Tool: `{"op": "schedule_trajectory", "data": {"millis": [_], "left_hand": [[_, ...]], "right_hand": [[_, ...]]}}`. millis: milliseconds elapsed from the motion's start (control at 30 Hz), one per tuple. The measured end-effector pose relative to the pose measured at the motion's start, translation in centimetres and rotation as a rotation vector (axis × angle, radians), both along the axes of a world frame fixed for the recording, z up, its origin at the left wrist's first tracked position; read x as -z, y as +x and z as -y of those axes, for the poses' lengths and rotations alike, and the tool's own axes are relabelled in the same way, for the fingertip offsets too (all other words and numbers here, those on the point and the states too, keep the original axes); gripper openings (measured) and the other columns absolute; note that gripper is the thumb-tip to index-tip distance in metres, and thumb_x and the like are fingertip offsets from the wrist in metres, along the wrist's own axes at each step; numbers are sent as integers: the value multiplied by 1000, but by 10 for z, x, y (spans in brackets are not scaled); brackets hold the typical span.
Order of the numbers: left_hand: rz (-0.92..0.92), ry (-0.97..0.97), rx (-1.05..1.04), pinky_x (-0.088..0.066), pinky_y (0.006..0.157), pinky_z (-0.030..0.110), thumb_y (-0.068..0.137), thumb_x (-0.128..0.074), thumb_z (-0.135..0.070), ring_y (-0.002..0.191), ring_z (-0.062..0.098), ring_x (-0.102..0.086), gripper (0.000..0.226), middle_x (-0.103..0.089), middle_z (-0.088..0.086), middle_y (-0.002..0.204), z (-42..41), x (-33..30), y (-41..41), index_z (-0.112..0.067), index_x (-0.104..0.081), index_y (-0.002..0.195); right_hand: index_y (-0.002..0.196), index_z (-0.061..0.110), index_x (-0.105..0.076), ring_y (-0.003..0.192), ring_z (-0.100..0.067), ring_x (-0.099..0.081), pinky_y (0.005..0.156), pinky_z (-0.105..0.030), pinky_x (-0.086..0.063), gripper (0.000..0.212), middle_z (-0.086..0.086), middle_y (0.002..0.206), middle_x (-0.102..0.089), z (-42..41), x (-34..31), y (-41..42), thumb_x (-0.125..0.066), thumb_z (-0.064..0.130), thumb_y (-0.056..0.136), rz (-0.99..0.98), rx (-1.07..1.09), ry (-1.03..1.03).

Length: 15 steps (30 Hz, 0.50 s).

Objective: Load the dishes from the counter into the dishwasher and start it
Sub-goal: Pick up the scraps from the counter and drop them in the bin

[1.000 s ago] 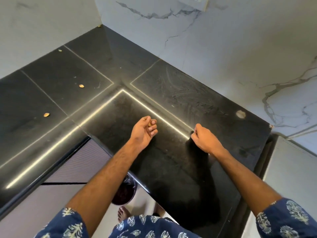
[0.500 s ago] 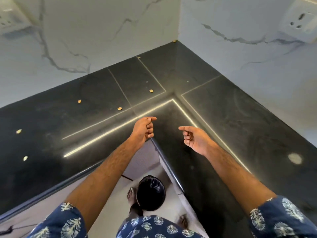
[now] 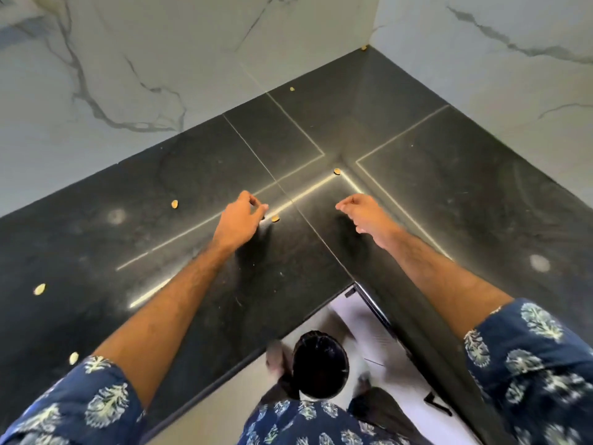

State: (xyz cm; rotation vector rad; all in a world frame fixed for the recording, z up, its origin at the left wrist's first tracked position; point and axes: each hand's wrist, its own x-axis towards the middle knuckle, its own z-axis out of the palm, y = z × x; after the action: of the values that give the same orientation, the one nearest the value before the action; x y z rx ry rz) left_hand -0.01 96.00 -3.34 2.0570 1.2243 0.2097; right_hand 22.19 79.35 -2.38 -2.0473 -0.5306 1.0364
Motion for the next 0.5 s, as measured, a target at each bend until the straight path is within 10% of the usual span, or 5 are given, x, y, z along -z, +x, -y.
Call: {"op": "schedule_trajectory", "data": {"millis": [167,500], "left_hand": [[-171,184,347,-45,72,38,93,-60,-53,92,23,-59,38,-64,-2,102,-20,18,11,-19,-46,102],[-380,665,591,-40,54,38,97,-51,-34,67,33,-65,21,-65,7,78,-5,28,28,-15,-51,89]], "right_hand": [[104,16,-61,80,-18,-58,66,-29,-41,17,2,89,-64,-35,5,25,-50,24,95,364,-86,-78],[108,15,-39,88,-34,-61,77,-45,-50,28,-9,96,-63,-85,8,72,-46,41,101,842,-465,-265]]}}
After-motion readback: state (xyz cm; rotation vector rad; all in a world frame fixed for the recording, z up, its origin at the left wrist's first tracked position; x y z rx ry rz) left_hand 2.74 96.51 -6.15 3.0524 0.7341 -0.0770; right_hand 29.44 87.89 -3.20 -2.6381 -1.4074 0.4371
